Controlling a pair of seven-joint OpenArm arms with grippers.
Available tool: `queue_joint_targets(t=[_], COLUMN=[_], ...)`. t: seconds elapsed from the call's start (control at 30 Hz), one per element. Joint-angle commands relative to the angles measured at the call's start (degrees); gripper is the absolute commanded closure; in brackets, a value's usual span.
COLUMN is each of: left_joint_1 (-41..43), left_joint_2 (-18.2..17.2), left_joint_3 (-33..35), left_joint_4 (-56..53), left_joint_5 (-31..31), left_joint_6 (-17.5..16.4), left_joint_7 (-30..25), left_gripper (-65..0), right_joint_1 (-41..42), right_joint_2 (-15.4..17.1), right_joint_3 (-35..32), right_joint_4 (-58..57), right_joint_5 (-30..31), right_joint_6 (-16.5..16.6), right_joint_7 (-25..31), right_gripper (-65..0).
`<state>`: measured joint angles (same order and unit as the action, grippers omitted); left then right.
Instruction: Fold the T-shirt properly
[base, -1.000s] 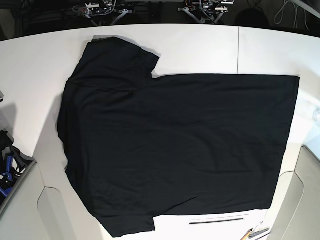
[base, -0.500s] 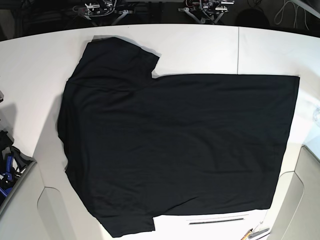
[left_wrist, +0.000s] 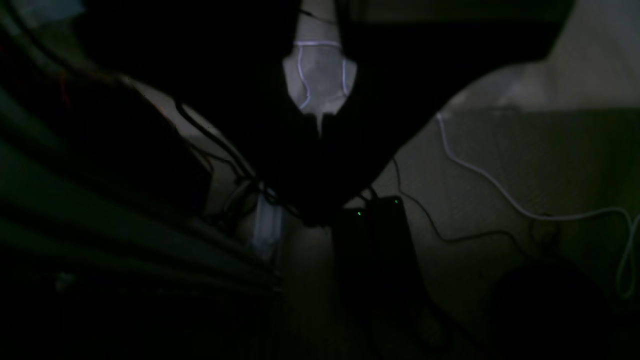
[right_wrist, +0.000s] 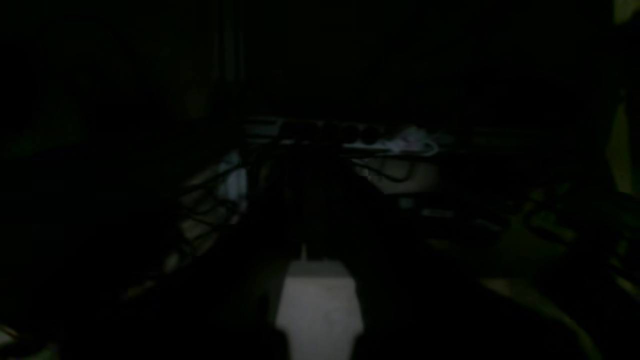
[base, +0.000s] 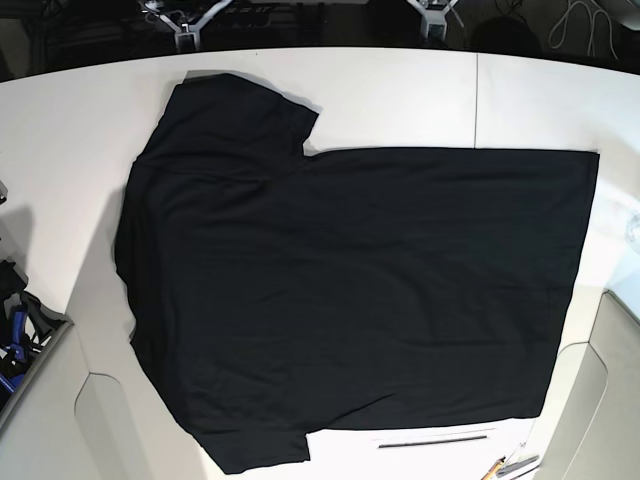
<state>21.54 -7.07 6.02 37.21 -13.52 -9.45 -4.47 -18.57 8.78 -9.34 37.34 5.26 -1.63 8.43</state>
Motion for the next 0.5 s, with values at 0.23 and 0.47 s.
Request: queue_joint_targets(t=[0.23, 0.47], left_joint_1=[14.4, 26.8], left_joint_2=[-5.4, -10.5], left_joint_3=[0.1, -0.2], left_joint_4=[17.2, 37.5], left_joint_5=[-3.6, -3.9], left_joint_6=[-0.2, -0.2], left_joint_7=[-0.4, 1.8], left_gripper=[0.0, 0.0], right_joint_1=[-13.6, -27.3], right_joint_2=[8.2, 15.5], right_joint_3=[0.1, 0.1], right_joint_4=[15.8, 38.8], right_joint_5=[2.3, 4.8], right_joint_6=[0.2, 0.1], right_joint_7=[0.8, 0.7], right_gripper=[0.0, 0.0])
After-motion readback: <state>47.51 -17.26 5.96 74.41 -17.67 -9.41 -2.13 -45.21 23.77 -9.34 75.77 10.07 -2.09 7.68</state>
